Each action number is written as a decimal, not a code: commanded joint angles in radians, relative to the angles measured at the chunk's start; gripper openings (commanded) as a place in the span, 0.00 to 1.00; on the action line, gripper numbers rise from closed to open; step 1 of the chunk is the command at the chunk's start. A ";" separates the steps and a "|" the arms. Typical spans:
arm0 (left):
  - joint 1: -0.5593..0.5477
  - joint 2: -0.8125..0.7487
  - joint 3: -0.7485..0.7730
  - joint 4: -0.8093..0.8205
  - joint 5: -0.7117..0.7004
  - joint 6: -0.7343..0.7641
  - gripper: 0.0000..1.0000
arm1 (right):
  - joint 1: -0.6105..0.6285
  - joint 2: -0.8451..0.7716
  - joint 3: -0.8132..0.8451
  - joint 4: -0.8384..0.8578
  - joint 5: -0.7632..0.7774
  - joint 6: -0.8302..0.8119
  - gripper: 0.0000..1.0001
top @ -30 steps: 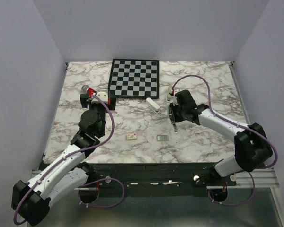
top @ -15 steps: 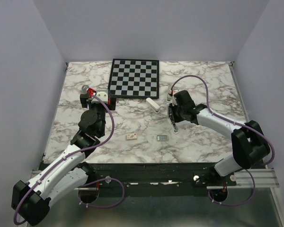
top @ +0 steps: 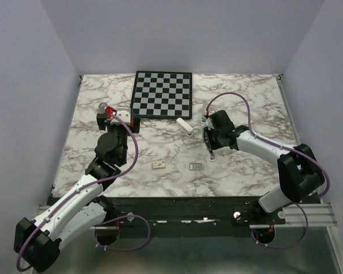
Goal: Load the staples into the stapler
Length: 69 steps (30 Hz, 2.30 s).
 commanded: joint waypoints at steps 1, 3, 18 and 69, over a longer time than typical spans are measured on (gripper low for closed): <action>-0.006 -0.008 -0.014 0.027 -0.023 0.010 0.99 | 0.006 0.016 0.029 -0.049 0.011 0.016 0.18; -0.006 -0.009 -0.014 0.029 -0.023 0.010 0.99 | 0.006 0.011 0.026 -0.049 0.008 0.018 0.18; -0.006 -0.014 -0.014 0.027 -0.018 0.010 0.99 | 0.004 0.019 0.027 -0.046 -0.023 0.009 0.18; -0.006 -0.020 -0.016 0.026 -0.022 0.013 0.99 | 0.006 -0.012 -0.014 0.003 -0.009 0.113 0.17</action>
